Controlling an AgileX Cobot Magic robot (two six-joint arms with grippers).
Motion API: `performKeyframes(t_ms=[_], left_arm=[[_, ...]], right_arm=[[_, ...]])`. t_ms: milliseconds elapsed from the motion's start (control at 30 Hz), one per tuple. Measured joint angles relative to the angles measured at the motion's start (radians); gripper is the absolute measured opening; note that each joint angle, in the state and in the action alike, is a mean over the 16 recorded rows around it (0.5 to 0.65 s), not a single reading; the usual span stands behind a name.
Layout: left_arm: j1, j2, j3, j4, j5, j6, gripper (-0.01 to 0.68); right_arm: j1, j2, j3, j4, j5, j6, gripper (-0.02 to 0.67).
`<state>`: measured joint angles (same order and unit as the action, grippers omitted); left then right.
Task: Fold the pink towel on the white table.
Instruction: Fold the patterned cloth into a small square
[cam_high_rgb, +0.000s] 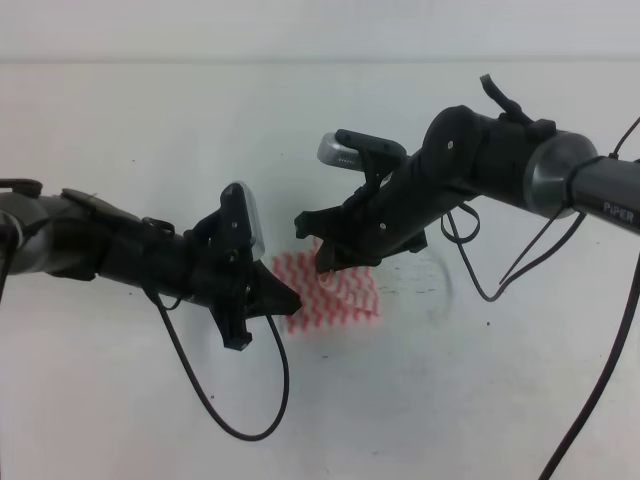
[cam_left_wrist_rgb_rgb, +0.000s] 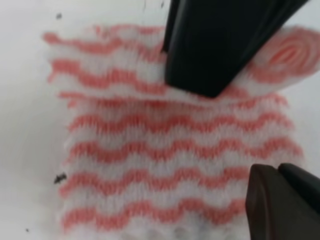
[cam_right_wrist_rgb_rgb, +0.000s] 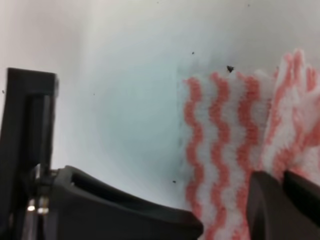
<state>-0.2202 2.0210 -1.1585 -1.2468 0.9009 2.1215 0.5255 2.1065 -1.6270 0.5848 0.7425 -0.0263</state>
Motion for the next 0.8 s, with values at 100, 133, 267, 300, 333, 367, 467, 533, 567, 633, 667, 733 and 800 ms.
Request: performKeyframes(t_ms=[100, 133, 267, 300, 333, 367, 467, 533, 567, 633, 667, 733, 800], left_arm=[[0.0, 0.012, 0.0, -0.003, -0.002, 0.002, -0.005], [0.0, 0.015, 0.0, -0.003, -0.003, 0.002, -0.005], [0.0, 0.022, 0.0, -0.003, -0.004, 0.002, -0.005], [0.0, 0.023, 0.0, -0.004, -0.004, 0.002, -0.005], [0.0, 0.023, 0.0, -0.004, -0.004, 0.002, -0.005], [0.0, 0.024, 0.0, -0.003, -0.005, 0.002, -0.005], [0.0, 0.024, 0.0, -0.004, -0.004, 0.001, -0.005], [0.0, 0.025, 0.0, -0.004, -0.004, 0.0, -0.005], [0.0, 0.025, 0.0, -0.004, -0.004, 0.0, -0.005], [0.0, 0.025, 0.0, -0.005, -0.003, 0.0, -0.005], [0.0, 0.024, 0.0, -0.006, -0.003, -0.001, -0.005], [0.0, 0.025, 0.0, -0.005, -0.003, -0.001, -0.005], [0.0, 0.024, 0.0, -0.006, -0.003, -0.001, -0.005]], right_arm=[[0.001, 0.0, -0.001, 0.003, 0.001, 0.0, -0.016], [0.002, 0.0, -0.003, 0.004, 0.002, 0.0, -0.016], [0.009, 0.001, -0.011, 0.008, 0.004, 0.0, -0.016], [0.01, 0.001, -0.013, 0.008, 0.005, 0.0, -0.016], [0.012, 0.001, -0.016, 0.009, 0.005, 0.0, -0.016], [0.014, 0.001, -0.018, 0.008, 0.006, 0.0, -0.016], [0.019, 0.0, -0.026, 0.006, 0.01, 0.0, -0.016], [0.023, 0.0, -0.03, 0.004, 0.013, 0.0, -0.016], [0.024, 0.0, -0.033, 0.002, 0.014, 0.0, -0.016], [0.027, 0.001, -0.036, 0.0, 0.016, 0.0, -0.016], [0.027, 0.001, -0.038, -0.002, 0.017, 0.0, -0.016], [0.028, 0.001, -0.039, -0.005, 0.019, 0.0, -0.016], [0.028, 0.001, -0.039, -0.008, 0.021, 0.0, -0.016]])
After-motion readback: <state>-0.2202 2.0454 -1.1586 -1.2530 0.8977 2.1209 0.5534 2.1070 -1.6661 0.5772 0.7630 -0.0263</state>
